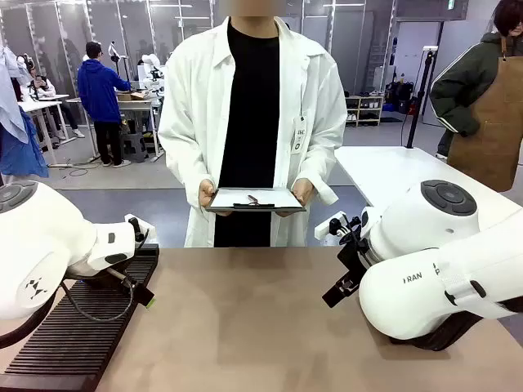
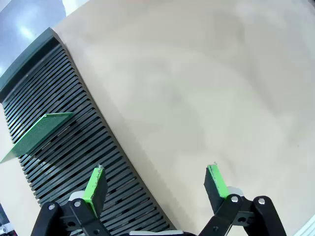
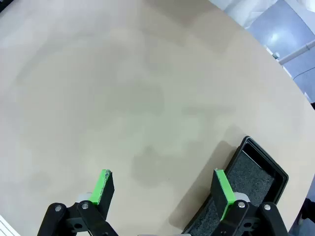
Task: Inspect the PCB.
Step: Pick up the Blank PCB and present it to the human.
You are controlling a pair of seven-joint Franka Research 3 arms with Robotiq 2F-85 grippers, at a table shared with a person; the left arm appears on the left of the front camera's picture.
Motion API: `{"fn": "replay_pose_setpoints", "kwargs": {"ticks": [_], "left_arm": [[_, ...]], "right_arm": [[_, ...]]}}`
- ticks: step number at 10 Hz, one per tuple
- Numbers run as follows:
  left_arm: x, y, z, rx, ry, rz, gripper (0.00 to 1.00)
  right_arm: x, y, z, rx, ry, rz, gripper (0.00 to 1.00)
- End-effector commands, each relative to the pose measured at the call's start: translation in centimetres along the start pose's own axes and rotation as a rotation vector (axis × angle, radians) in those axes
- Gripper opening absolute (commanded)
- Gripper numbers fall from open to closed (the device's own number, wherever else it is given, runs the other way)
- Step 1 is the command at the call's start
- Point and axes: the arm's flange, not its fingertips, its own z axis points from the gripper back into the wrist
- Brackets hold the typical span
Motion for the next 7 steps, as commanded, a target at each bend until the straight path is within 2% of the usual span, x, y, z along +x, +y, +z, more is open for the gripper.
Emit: {"fn": "replay_pose_setpoints", "kwargs": {"ticks": [1, 7], "left_arm": [[0.01, -0.02, 0.0, 0.0, 0.0, 0.0, 1.0], [0.01, -0.02, 0.0, 0.0, 0.0, 0.0, 1.0]], "right_arm": [[0.0, 0.0, 0.0, 0.0, 0.0, 0.0, 1.0], [0.0, 0.0, 0.0, 0.0, 0.0, 0.0, 1.0]]}}
